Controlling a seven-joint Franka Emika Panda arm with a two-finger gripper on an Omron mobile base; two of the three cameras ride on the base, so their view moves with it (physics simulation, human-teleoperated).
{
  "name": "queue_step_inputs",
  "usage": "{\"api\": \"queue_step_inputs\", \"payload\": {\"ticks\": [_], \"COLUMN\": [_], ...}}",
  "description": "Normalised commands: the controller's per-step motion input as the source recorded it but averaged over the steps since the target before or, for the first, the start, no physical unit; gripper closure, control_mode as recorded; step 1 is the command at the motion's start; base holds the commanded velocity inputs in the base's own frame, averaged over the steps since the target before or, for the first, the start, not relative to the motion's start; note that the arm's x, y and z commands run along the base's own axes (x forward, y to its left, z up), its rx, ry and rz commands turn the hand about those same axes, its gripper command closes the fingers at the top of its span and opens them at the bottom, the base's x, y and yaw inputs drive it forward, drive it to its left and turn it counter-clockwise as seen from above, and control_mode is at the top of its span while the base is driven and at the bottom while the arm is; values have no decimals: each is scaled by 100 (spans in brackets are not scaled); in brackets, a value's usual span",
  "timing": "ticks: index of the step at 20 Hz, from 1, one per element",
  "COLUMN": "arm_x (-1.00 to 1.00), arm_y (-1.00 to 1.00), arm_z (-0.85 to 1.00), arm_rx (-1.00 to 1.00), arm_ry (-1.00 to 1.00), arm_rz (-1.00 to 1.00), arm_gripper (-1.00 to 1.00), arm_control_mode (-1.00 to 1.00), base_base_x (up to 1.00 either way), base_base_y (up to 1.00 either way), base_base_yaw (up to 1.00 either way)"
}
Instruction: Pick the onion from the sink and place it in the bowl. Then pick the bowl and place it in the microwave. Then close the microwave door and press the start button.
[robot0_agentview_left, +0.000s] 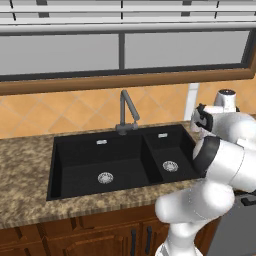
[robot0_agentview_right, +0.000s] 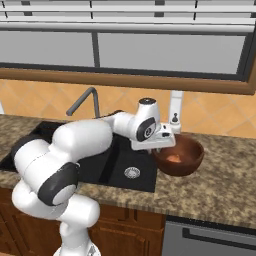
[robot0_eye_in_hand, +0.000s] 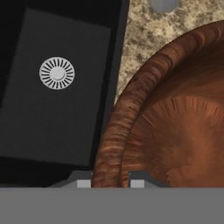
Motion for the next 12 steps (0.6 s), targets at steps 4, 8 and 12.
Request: {"api": "queue_step_inputs", "payload": {"ticks": [4,8,12], "arm_x": [-56,-66,-56], "arm_y": [24,30,59], "arm_z": [81,86,71], "arm_rx": [-1,-7,-5], "arm_ry": [0,1,9], "arm_rz": [38,48,48], "arm_gripper": [100,100,100], "arm_control_mode": [-100,-100,-100], "base_base_x": [0,0,0], "base_base_y": [0,0,0], "base_base_yaw": [0,0,0]}}
